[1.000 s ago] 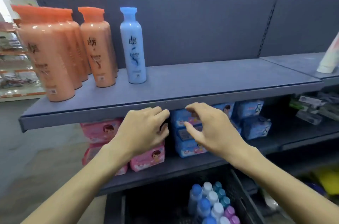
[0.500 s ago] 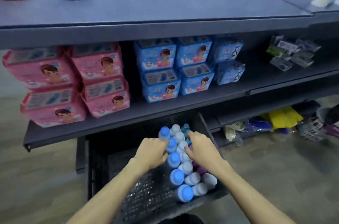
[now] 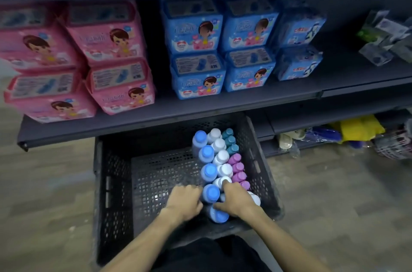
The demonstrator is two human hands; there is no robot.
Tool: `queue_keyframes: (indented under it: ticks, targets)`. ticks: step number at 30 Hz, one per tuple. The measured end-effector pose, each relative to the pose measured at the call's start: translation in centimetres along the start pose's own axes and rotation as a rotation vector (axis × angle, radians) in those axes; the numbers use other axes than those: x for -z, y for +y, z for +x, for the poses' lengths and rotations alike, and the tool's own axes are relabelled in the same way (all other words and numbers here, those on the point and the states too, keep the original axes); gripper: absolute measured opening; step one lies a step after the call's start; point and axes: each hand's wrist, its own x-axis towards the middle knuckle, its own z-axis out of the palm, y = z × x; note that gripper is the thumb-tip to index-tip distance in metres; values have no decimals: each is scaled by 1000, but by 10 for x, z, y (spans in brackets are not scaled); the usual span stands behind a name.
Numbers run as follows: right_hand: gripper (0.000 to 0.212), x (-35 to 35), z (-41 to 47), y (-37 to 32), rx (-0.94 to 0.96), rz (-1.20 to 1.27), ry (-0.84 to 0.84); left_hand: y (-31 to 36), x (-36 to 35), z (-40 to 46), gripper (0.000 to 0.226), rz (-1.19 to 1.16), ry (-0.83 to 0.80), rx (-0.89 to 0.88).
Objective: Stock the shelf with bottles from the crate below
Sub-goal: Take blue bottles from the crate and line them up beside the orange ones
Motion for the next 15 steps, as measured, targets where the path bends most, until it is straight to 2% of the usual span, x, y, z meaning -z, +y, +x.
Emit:
queue_keyframes:
  ticks: [4, 7, 11, 15]
  targets:
    - [57, -5, 17, -8, 56, 22, 7, -2, -9, -3, 30, -11, -27, 35]
    - [67, -13, 28, -19, 58, -128, 13, -6, -10, -6, 32, -4, -33, 60]
    - [65, -32, 38, -32, 31, -258, 59, -14, -10, -10, 30, -41, -24, 89]
    - [69, -44, 41, -38, -10, -240, 85, -20, -14, -14, 30, -67, -17, 125]
